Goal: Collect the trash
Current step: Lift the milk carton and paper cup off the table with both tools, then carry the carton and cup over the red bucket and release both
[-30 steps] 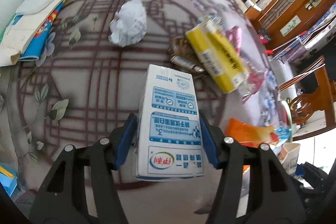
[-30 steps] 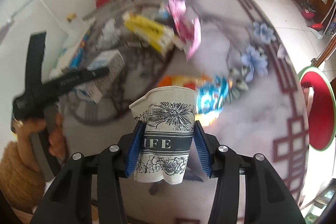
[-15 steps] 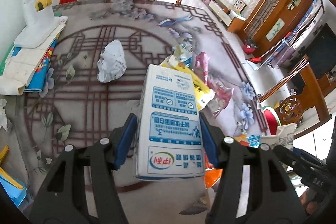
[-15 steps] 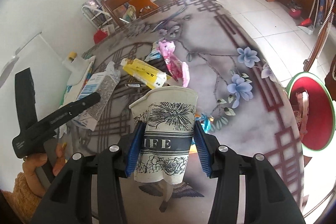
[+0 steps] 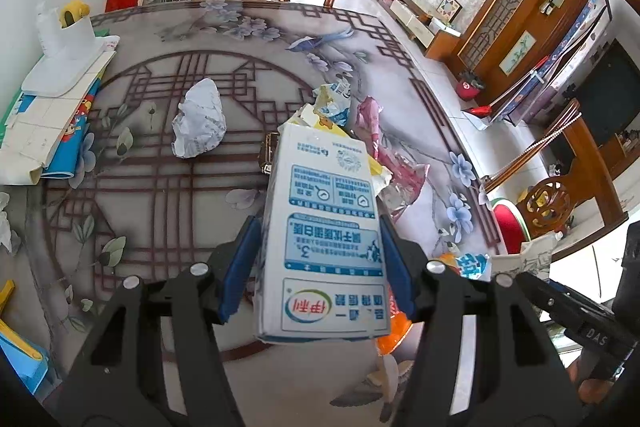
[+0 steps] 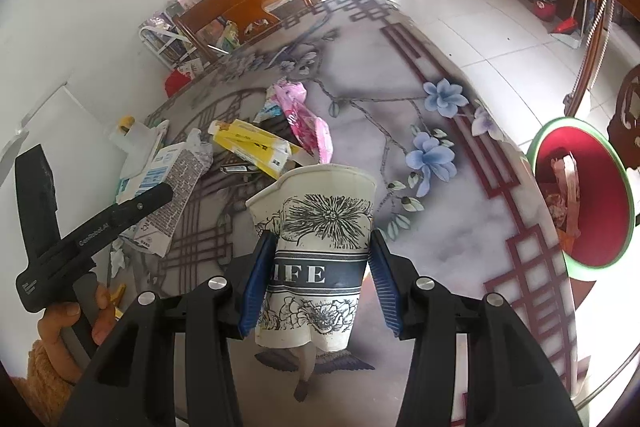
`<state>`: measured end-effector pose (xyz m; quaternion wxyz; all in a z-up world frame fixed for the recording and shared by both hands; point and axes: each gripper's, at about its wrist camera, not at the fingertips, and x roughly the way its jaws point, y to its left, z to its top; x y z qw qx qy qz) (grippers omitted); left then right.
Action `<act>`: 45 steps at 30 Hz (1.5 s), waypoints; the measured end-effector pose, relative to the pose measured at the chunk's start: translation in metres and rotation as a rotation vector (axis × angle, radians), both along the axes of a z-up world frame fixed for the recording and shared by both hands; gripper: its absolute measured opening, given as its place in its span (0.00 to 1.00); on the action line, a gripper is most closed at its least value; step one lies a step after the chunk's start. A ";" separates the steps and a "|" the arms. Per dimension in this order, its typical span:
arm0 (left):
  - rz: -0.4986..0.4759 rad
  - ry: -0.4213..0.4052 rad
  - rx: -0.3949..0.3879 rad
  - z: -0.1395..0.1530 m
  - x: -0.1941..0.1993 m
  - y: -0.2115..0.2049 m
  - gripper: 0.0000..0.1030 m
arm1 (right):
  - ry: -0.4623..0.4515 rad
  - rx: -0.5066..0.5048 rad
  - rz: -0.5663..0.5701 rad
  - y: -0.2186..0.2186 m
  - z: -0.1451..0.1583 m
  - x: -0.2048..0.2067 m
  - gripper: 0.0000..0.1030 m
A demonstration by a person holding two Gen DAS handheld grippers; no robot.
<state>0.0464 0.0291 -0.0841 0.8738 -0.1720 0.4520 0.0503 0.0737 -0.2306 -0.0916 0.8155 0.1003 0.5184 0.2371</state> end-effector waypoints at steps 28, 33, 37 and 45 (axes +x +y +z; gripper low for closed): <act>-0.071 0.024 0.013 -0.001 0.015 -0.051 0.55 | 0.053 0.023 -0.106 -0.062 -0.016 0.009 0.45; -0.100 0.025 0.013 0.000 0.020 -0.070 0.55 | 0.055 0.025 -0.134 -0.082 -0.016 0.012 0.45; -0.137 0.024 0.009 0.000 0.027 -0.092 0.55 | 0.054 0.021 -0.162 -0.099 -0.016 0.014 0.45; -0.261 0.002 -0.018 0.000 0.048 -0.146 0.55 | 0.051 0.022 -0.263 -0.155 -0.016 0.021 0.45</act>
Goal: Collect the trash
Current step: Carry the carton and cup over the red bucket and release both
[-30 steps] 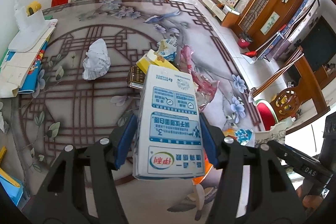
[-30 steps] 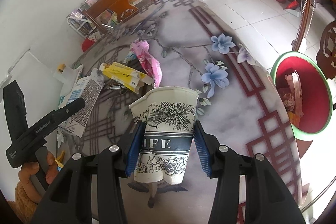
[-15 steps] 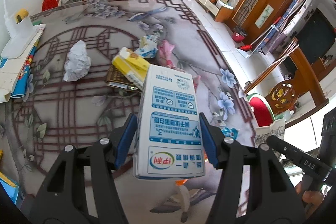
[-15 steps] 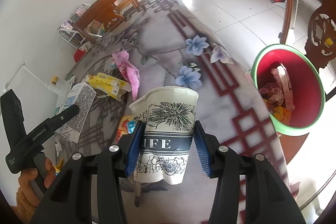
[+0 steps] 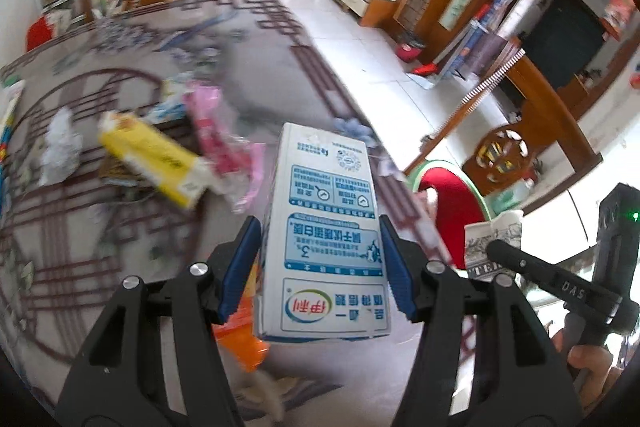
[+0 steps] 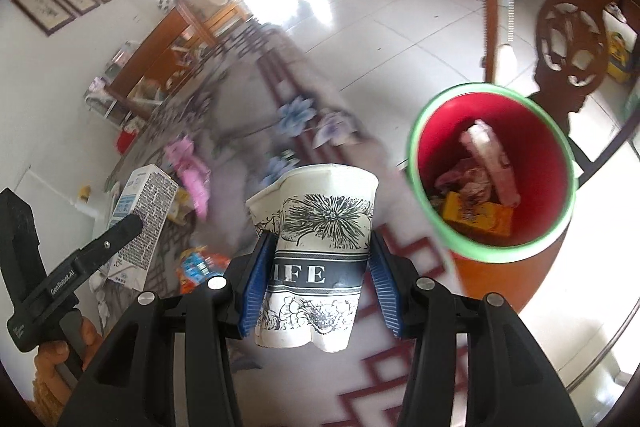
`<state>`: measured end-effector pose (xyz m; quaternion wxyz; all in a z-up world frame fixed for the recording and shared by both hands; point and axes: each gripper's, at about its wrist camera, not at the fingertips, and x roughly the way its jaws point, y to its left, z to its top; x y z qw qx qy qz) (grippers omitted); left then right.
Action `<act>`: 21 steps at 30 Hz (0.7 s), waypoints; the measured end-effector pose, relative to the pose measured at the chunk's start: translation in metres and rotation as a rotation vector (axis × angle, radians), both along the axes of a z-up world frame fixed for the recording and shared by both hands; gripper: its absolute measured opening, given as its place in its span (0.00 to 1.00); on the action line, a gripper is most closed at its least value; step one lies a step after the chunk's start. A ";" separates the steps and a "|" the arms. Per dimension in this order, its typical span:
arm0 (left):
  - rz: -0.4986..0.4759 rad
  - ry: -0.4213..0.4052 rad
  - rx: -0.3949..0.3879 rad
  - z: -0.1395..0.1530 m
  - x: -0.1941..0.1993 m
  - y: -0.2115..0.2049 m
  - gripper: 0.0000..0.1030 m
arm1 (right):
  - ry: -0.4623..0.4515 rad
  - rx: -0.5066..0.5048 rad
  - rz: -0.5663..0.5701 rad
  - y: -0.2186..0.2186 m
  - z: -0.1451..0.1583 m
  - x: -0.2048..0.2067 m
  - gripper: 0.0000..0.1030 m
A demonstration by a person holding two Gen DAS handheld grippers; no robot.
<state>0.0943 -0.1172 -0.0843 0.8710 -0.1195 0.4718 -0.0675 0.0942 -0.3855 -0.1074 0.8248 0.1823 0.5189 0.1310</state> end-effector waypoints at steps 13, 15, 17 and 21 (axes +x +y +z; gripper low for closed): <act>-0.261 0.051 -0.037 -0.026 0.064 -0.140 0.55 | -0.034 0.007 -0.218 -0.119 0.007 0.019 0.45; -0.295 0.048 -0.039 -0.027 0.074 -0.162 0.55 | -0.042 0.006 -0.234 -0.130 0.008 0.022 0.46; -0.321 0.042 -0.036 -0.028 0.082 -0.178 0.55 | -0.050 0.009 -0.246 -0.141 0.008 0.027 0.47; -0.345 0.035 -0.068 -0.026 0.091 -0.196 0.78 | -0.056 0.029 -0.271 -0.161 0.003 0.037 0.70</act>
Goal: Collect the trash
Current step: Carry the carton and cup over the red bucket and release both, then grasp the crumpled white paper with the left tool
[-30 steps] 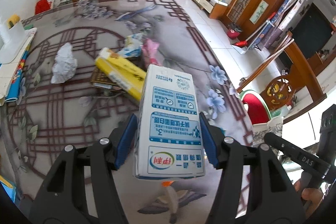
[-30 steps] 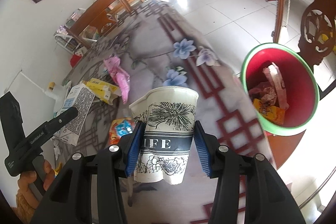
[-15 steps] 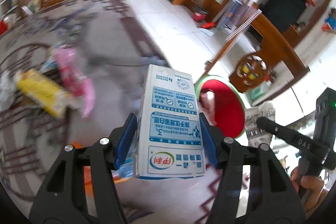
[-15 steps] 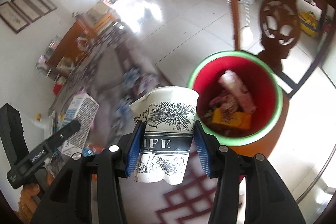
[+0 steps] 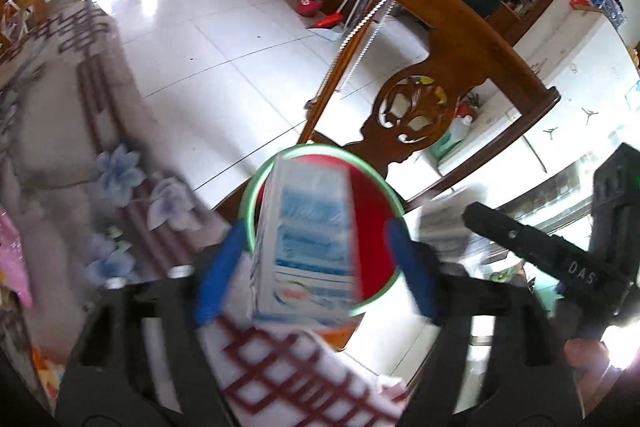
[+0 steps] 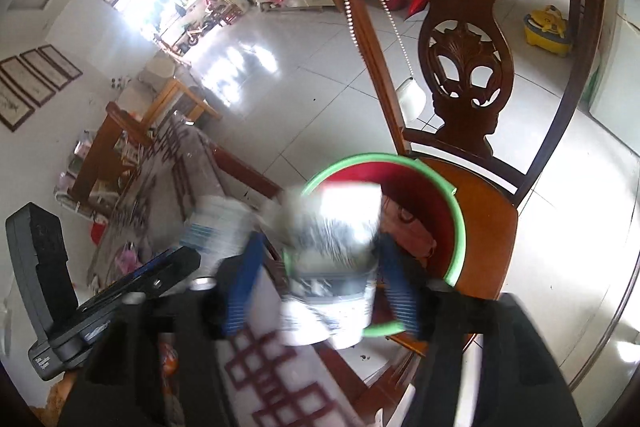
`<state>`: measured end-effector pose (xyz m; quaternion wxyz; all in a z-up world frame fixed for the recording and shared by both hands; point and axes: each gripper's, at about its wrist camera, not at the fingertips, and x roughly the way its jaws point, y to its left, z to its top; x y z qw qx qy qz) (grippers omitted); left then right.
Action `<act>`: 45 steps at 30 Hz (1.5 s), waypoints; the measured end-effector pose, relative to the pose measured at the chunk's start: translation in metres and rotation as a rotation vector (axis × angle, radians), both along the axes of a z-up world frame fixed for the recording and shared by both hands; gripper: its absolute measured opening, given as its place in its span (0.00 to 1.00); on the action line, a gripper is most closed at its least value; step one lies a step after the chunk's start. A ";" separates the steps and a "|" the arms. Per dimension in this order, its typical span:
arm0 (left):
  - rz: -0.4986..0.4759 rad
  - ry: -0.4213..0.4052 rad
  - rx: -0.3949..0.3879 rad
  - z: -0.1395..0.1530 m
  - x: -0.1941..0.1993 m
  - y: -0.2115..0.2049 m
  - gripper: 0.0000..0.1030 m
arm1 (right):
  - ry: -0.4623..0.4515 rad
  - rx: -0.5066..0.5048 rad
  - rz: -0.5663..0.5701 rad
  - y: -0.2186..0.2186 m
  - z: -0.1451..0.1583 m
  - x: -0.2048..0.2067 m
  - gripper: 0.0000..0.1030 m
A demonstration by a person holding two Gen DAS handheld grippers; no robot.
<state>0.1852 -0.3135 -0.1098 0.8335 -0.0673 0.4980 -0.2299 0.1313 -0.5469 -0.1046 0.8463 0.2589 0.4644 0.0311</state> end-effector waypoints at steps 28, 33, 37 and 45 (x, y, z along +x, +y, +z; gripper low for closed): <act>0.772 0.019 0.228 -0.006 -0.072 0.386 0.79 | 0.037 -0.005 0.281 0.201 -0.008 0.003 0.72; 0.829 0.071 0.195 -0.019 -0.069 0.442 0.78 | 0.030 -0.023 0.366 0.257 -0.004 0.002 0.72; 0.824 0.079 0.202 -0.029 -0.056 0.462 0.78 | 0.014 -0.068 0.436 0.294 0.003 0.001 0.72; 0.782 0.151 0.179 -0.066 -0.017 0.477 0.63 | 0.012 -0.105 0.520 0.342 0.012 0.028 0.74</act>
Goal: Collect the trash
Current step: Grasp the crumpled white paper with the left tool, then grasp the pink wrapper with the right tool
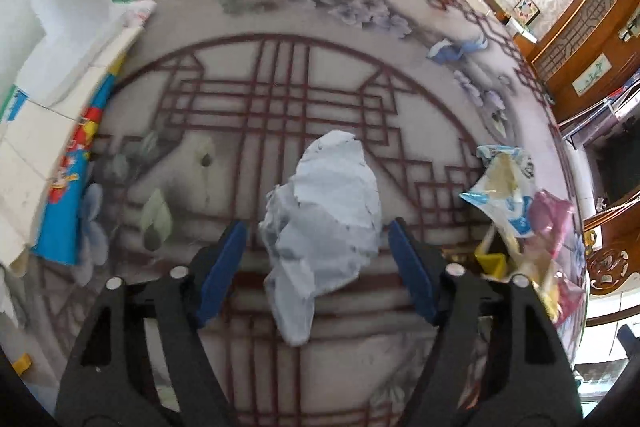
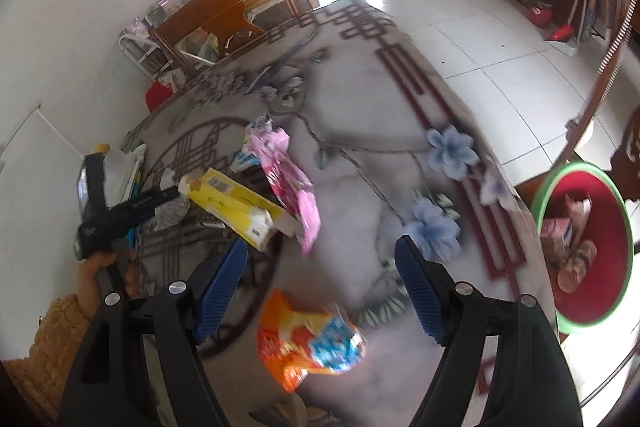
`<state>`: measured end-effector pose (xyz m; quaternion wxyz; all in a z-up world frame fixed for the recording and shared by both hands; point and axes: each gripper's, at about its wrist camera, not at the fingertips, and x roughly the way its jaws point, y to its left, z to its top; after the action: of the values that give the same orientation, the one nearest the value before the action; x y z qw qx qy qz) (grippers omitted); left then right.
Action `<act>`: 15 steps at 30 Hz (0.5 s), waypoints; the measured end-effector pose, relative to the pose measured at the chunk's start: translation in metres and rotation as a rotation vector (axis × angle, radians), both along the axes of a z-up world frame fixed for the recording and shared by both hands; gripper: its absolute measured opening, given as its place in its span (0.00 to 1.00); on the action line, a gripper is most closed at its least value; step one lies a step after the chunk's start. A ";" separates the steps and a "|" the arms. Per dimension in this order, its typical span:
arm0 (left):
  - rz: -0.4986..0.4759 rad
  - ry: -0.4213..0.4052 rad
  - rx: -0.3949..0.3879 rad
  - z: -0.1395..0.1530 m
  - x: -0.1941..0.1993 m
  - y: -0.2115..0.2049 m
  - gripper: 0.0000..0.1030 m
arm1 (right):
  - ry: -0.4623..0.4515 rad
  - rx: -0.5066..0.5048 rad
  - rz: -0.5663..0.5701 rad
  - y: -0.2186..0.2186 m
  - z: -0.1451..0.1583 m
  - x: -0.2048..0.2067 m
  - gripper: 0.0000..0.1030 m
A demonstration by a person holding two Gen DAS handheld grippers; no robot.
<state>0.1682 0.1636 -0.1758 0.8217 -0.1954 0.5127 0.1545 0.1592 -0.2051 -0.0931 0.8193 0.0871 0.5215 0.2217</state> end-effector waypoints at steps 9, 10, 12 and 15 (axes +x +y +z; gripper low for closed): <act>0.010 -0.063 -0.077 0.011 -0.028 -0.002 0.43 | 0.078 -0.040 0.075 0.049 -0.034 0.057 0.77; 0.012 -0.070 -0.088 0.013 -0.035 -0.004 0.43 | 0.088 -0.050 0.091 0.058 -0.040 0.065 0.77; 0.018 -0.081 -0.110 0.020 -0.052 -0.010 0.43 | 0.094 -0.078 0.126 0.072 -0.046 0.076 0.77; 0.050 -0.085 -0.147 0.024 -0.075 -0.018 0.43 | 0.081 -0.136 0.191 0.099 -0.058 0.090 0.77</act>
<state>0.0931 0.1458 -0.1517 0.8221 -0.2743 0.4821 0.1285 0.2491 -0.1059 -0.1514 0.7766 -0.0097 0.5740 0.2594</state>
